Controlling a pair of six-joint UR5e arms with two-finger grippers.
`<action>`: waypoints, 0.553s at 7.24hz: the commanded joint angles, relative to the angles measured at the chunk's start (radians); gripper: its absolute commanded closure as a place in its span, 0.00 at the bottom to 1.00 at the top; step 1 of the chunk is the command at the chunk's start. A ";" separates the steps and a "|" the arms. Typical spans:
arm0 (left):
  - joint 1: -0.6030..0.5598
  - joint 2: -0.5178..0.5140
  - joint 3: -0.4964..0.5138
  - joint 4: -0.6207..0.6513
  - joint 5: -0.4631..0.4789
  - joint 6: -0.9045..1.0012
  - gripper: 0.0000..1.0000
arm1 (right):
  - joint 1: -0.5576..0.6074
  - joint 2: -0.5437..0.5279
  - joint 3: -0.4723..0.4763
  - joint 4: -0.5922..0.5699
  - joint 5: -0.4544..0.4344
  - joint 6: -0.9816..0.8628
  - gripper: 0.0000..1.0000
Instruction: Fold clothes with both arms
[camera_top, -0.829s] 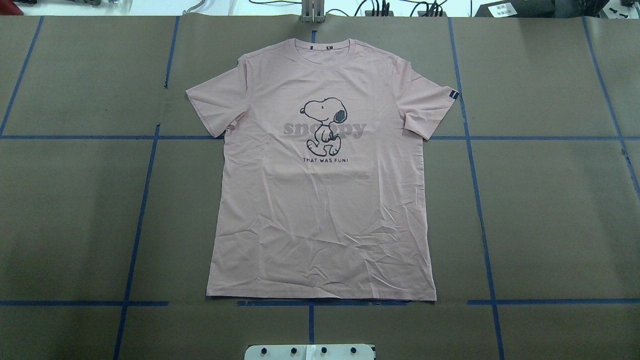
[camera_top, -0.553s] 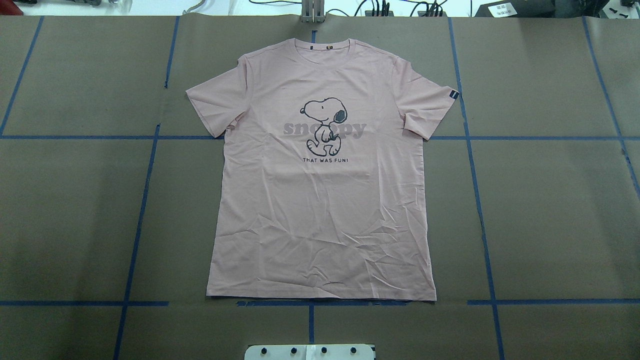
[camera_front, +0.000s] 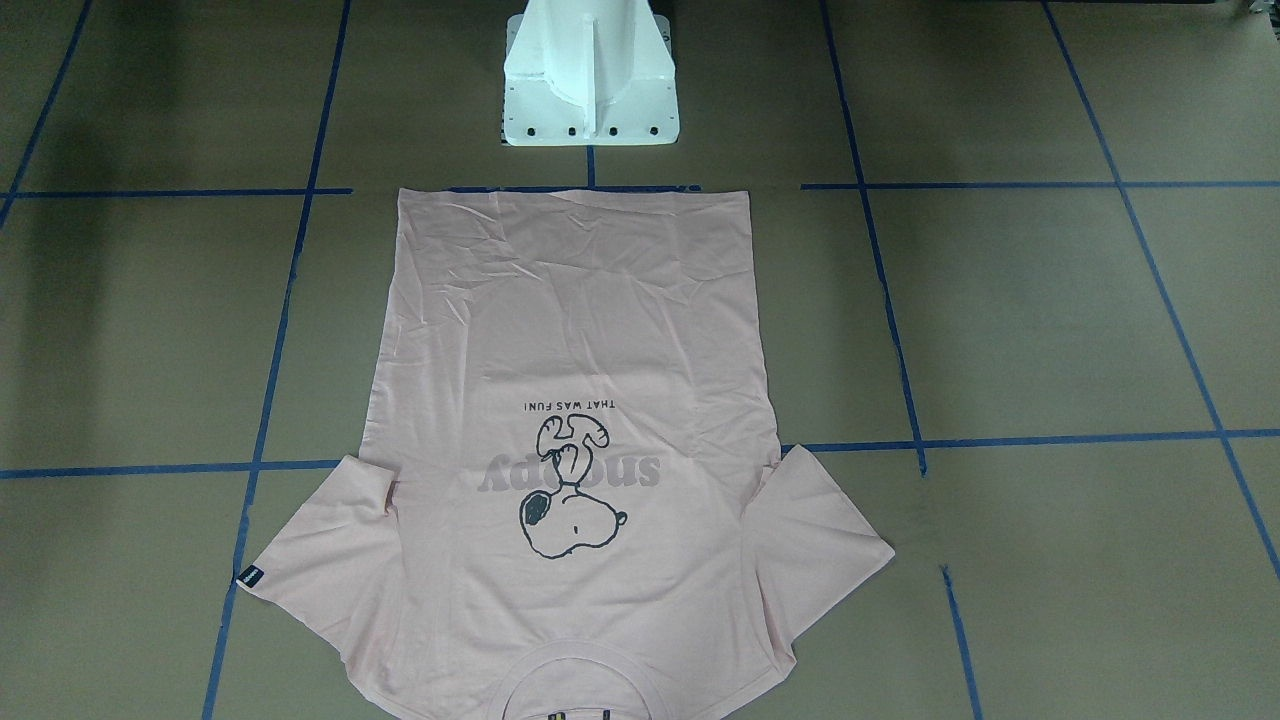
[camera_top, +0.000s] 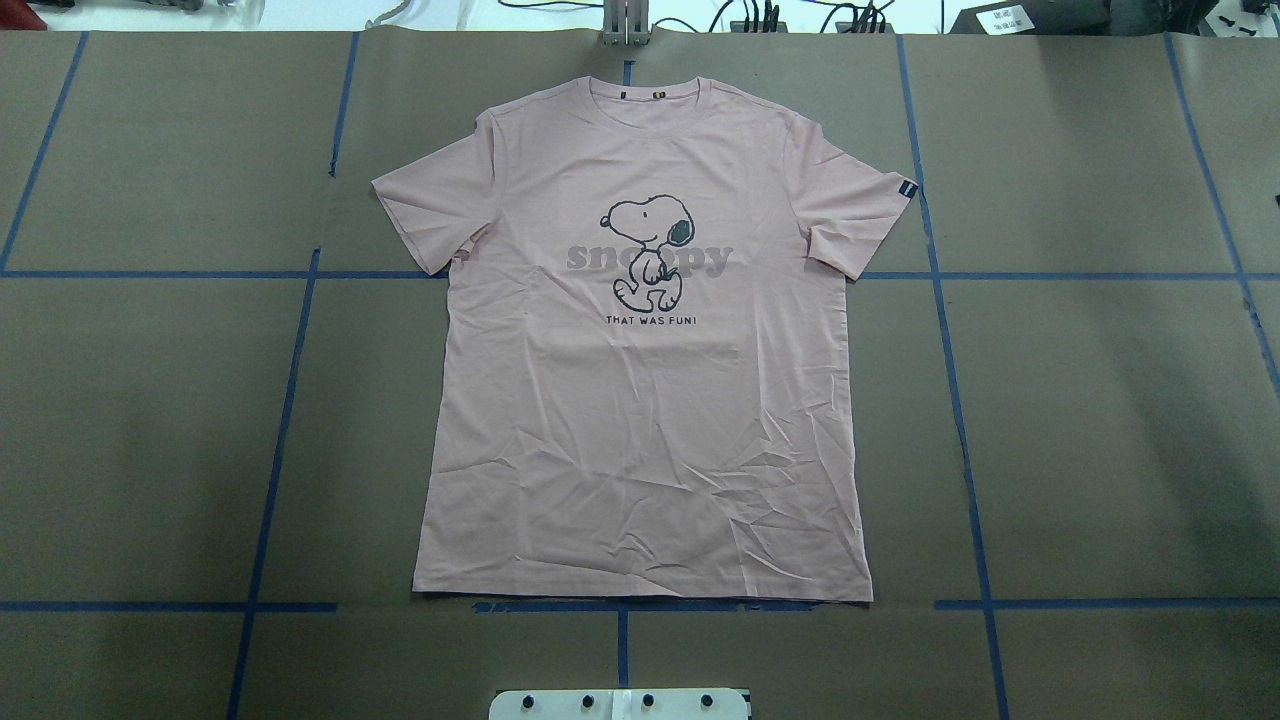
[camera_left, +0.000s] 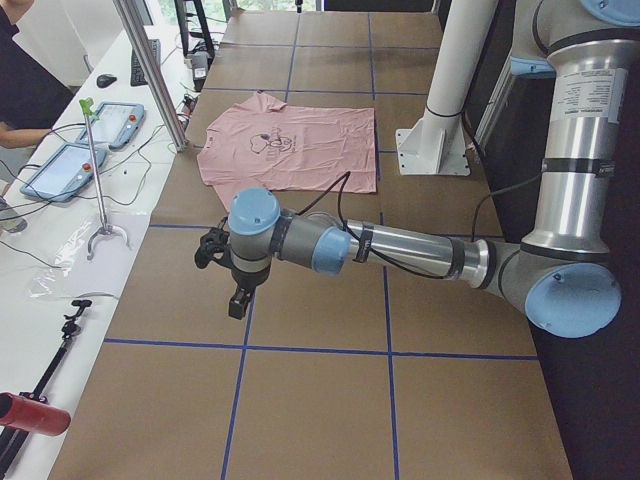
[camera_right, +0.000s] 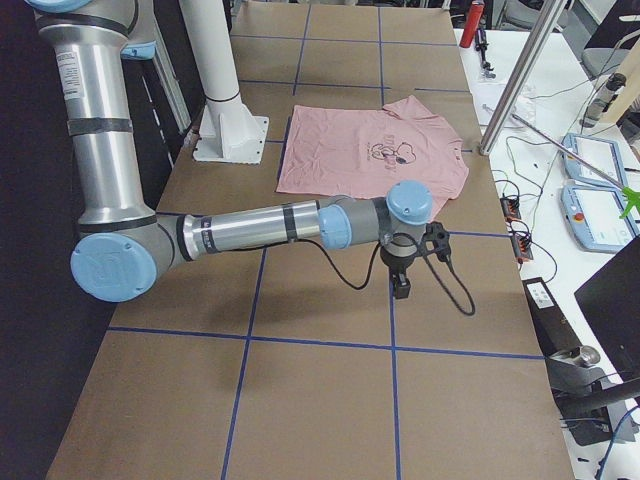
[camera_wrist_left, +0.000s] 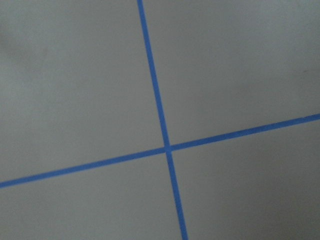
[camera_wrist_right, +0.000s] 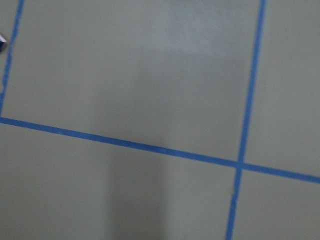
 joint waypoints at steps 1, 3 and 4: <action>0.064 -0.025 0.060 -0.243 -0.026 -0.146 0.00 | -0.134 0.174 -0.158 0.183 0.004 0.312 0.00; 0.174 -0.117 0.121 -0.255 -0.022 -0.359 0.00 | -0.240 0.331 -0.383 0.447 -0.056 0.558 0.00; 0.202 -0.137 0.121 -0.264 -0.003 -0.420 0.00 | -0.325 0.367 -0.409 0.519 -0.194 0.685 0.00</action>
